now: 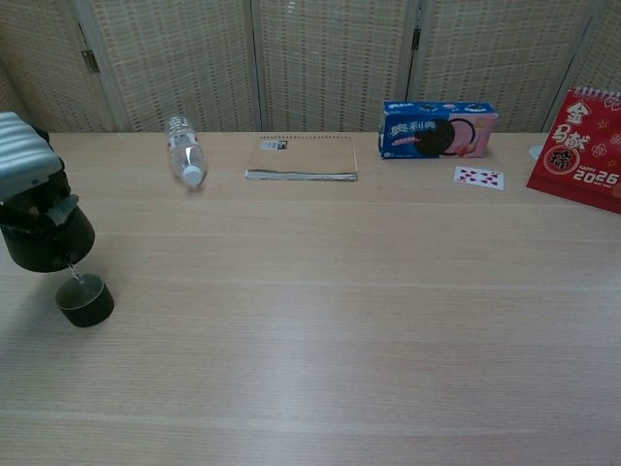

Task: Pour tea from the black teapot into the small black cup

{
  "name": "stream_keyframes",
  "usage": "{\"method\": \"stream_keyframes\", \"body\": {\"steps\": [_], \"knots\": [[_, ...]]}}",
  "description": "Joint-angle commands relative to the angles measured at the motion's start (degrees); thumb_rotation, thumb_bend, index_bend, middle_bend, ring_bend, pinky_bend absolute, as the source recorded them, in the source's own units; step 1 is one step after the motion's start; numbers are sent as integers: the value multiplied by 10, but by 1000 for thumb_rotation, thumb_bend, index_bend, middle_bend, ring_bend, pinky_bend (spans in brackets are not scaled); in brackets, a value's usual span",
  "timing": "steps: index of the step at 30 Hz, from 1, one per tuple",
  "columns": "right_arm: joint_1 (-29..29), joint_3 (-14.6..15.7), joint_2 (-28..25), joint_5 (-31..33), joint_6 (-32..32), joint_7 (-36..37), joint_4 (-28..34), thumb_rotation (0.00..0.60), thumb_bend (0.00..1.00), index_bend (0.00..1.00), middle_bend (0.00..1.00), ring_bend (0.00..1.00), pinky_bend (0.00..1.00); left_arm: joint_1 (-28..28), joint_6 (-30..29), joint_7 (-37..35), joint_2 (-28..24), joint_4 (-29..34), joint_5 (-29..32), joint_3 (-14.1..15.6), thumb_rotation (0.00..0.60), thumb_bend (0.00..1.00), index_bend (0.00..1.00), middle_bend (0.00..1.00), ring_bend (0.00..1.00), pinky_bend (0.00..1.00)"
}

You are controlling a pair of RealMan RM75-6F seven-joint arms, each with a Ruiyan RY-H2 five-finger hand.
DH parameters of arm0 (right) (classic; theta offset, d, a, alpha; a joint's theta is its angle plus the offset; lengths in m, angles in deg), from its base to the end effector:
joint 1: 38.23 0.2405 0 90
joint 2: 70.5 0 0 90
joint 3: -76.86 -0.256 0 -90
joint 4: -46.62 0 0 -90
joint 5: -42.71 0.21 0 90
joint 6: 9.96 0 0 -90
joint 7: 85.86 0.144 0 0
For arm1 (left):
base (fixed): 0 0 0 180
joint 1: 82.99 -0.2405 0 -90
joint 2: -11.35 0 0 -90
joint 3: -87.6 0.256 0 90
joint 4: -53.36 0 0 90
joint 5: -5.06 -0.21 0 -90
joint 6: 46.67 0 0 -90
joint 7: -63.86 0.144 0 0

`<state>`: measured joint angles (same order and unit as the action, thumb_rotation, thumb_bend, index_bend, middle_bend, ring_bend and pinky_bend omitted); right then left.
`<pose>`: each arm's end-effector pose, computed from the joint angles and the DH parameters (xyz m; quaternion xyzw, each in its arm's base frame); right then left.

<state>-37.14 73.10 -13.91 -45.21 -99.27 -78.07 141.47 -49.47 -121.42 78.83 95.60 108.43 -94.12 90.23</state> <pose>-0.3110 -0.1634 0.2062 0.5669 -0.3846 0.4195 0.5956 -0.2634 0.3269 0.0577 -0.8192 -0.0181 -0.2968 0.4904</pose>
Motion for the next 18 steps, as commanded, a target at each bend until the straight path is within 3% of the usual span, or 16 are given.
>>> {"method": "stream_keyframes", "body": {"steps": [1,18], "knots": [[0,0,0,0,0,0,-1,600,425,56,202,258,79,0,-1,2,1,-1,-1,0,372,695,1000,1000,950,583],[-1,-1,0,0,-2,1,-2,600,426,56,202,257,79,0,-3,10,-2,-4,-6,3,398,697,1000,1000,950,584]]}}
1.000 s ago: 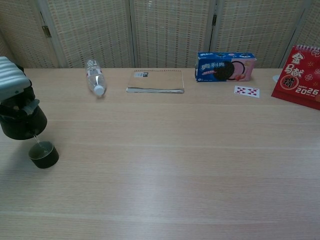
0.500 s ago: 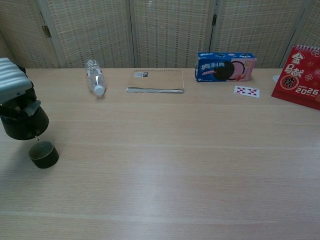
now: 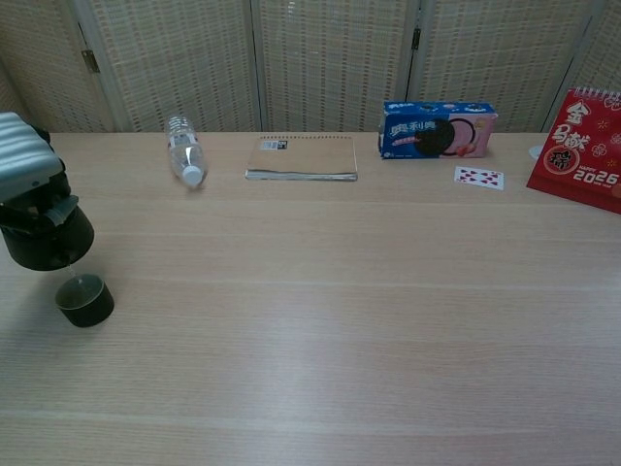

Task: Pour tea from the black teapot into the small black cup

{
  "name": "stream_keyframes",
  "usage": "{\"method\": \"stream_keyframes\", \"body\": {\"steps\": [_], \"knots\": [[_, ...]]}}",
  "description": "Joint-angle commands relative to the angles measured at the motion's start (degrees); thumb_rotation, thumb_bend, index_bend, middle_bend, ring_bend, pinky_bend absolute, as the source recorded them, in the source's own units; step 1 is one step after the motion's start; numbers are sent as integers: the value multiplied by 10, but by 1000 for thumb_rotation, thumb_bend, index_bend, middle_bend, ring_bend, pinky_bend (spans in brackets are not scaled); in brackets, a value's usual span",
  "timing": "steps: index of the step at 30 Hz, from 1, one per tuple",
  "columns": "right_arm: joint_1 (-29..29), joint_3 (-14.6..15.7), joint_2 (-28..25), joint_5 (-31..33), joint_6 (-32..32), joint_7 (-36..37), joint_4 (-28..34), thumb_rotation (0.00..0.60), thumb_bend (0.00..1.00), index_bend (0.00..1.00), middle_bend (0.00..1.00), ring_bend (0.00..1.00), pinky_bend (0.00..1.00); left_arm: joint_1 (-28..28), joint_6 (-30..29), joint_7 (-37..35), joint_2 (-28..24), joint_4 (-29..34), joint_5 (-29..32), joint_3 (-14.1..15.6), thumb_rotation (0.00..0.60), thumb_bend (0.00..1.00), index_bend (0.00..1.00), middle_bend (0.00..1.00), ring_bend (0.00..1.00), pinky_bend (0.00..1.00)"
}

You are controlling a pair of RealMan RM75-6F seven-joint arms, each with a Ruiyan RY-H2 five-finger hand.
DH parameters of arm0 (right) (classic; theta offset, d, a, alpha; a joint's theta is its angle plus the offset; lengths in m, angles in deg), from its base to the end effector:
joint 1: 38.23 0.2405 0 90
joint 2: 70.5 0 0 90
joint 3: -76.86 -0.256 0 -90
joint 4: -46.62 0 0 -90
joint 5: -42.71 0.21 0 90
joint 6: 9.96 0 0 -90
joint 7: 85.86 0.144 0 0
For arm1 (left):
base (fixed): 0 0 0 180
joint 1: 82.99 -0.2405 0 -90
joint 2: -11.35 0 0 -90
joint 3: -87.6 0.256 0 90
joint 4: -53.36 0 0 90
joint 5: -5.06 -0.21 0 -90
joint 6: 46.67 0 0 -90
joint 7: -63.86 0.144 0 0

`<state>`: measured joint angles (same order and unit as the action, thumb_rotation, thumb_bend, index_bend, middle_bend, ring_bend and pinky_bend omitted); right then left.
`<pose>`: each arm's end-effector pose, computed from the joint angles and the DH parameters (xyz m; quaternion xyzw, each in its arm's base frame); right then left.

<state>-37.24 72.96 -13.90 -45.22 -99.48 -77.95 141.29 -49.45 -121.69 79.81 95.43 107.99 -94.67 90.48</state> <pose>-0.3114 -0.1633 0.2073 0.5658 -0.3828 0.4207 0.5970 -0.2644 0.3266 0.0591 -0.8213 -0.0040 -0.2903 0.4911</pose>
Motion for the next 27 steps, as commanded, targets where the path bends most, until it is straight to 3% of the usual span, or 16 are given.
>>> {"method": "stream_keyframes", "body": {"steps": [1,9,13,27], "knots": [[0,0,0,-1,0,0,0,600,426,56,202,257,79,0,-1,1,-1,1,-1,0,398,697,1000,1000,950,583],[-1,0,0,-1,-1,2,-2,600,427,56,202,257,79,0,0,0,-2,3,-3,2,421,699,1000,1000,950,584],[-2,0,0,-1,-3,3,-2,600,426,56,202,258,79,0,1,0,-1,3,-2,2,465,704,1000,1000,951,583],[-3,0,3,0,-3,5,-5,600,426,56,202,258,79,0,0,0,-1,2,-2,1,468,715,1000,1000,952,584]]}}
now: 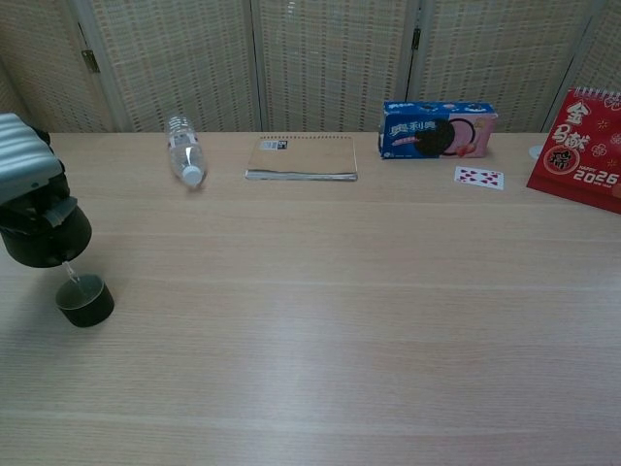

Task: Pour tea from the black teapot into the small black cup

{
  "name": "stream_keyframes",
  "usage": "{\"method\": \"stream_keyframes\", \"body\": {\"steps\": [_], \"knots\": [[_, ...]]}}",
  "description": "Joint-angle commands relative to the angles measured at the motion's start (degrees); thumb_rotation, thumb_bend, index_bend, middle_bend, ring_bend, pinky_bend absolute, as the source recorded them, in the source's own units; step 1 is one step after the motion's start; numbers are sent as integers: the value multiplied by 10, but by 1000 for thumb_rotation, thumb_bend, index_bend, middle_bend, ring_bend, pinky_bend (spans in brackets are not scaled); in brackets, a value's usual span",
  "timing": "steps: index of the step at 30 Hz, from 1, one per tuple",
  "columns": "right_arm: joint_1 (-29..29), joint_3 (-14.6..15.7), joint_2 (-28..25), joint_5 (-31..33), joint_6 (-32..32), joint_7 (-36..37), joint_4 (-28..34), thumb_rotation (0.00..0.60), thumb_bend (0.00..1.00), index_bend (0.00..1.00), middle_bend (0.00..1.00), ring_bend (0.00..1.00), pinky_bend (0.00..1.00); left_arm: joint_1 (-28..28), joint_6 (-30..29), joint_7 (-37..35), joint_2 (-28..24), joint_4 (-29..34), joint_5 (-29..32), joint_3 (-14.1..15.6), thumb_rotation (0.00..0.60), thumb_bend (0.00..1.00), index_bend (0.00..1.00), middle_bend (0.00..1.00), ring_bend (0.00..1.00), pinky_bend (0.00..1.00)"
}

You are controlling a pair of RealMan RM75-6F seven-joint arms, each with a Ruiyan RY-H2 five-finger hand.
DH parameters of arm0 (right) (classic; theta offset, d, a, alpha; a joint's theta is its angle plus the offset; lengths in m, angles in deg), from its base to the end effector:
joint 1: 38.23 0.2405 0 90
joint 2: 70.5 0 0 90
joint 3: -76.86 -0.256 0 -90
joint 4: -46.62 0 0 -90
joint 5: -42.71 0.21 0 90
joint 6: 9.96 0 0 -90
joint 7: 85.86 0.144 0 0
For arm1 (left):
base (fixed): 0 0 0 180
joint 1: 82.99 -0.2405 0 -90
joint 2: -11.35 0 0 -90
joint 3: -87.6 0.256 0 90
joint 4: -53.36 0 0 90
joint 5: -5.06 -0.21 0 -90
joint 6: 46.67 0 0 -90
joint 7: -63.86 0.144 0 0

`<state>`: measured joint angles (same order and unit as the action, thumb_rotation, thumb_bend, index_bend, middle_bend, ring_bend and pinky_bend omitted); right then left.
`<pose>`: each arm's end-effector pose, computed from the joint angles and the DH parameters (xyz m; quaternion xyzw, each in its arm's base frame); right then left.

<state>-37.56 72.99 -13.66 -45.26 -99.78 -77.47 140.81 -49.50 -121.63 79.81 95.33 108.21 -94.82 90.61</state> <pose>-0.3133 -0.1614 0.2074 0.5632 -0.3839 0.4218 0.5979 -0.2645 0.3255 0.0586 -0.8227 -0.0045 -0.2899 0.4890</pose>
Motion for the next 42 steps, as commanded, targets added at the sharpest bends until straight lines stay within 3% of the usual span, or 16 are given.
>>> {"method": "stream_keyframes", "body": {"steps": [1,23,42], "knots": [[0,0,0,0,0,0,0,600,426,56,202,258,79,0,-1,0,0,-1,0,0,465,715,1000,1000,952,584],[-3,0,1,-1,-4,2,-3,600,426,56,202,258,79,3,0,5,-3,1,-5,1,469,716,1000,1000,954,584],[-6,0,3,-1,-7,8,-8,600,426,56,202,260,79,5,4,11,-8,12,-5,1,520,717,1000,1000,954,584]]}}
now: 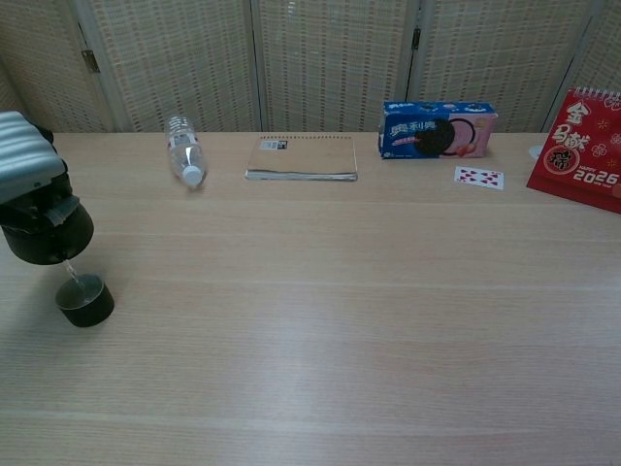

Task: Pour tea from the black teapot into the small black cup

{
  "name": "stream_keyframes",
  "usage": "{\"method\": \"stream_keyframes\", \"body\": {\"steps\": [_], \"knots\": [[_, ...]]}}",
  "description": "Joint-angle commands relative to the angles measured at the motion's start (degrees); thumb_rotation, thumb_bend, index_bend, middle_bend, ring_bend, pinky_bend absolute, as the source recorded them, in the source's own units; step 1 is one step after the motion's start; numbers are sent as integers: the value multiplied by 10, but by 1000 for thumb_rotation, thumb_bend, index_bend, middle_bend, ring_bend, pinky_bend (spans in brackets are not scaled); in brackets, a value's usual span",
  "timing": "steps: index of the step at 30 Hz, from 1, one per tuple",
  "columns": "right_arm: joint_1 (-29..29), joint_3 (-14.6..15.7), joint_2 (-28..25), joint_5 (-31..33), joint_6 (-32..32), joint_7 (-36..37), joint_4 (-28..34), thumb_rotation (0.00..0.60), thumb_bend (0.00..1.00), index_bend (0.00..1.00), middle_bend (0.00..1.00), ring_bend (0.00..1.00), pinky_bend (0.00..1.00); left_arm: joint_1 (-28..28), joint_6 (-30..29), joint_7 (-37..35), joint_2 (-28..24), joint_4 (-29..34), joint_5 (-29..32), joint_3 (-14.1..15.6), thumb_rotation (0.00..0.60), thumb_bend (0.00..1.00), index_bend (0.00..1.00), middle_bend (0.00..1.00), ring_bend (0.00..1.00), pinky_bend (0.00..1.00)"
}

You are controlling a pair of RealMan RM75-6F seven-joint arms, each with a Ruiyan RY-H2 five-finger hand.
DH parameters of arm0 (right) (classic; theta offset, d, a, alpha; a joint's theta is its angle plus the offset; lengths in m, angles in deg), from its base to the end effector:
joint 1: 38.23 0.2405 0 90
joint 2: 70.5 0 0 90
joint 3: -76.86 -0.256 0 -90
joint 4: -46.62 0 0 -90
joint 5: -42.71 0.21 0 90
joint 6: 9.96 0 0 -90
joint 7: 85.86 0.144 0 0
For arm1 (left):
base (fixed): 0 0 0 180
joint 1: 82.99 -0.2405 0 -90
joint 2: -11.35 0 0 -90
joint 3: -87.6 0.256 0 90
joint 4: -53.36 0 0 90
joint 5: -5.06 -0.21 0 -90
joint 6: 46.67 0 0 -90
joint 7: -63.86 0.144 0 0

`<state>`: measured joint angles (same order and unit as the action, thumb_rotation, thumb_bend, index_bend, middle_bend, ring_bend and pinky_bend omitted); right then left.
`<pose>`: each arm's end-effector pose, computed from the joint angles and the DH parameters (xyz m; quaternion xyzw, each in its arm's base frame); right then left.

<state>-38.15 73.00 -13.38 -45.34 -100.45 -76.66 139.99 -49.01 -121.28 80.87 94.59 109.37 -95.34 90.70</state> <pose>-0.3164 -0.1581 0.2087 0.5587 -0.3840 0.4239 0.6005 -0.2605 0.3257 0.0592 -0.8262 0.0057 -0.2874 0.4846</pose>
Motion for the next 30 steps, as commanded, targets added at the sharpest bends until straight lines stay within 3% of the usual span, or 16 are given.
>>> {"method": "stream_keyframes", "body": {"steps": [1,30], "knots": [[0,0,0,0,0,0,0,600,425,56,202,259,79,0,0,0,0,1,1,0,519,717,1000,1000,954,585],[-3,-1,-3,-3,-6,0,2,600,426,56,202,261,79,-1,3,4,0,4,4,-2,575,721,1000,1000,955,591]]}}
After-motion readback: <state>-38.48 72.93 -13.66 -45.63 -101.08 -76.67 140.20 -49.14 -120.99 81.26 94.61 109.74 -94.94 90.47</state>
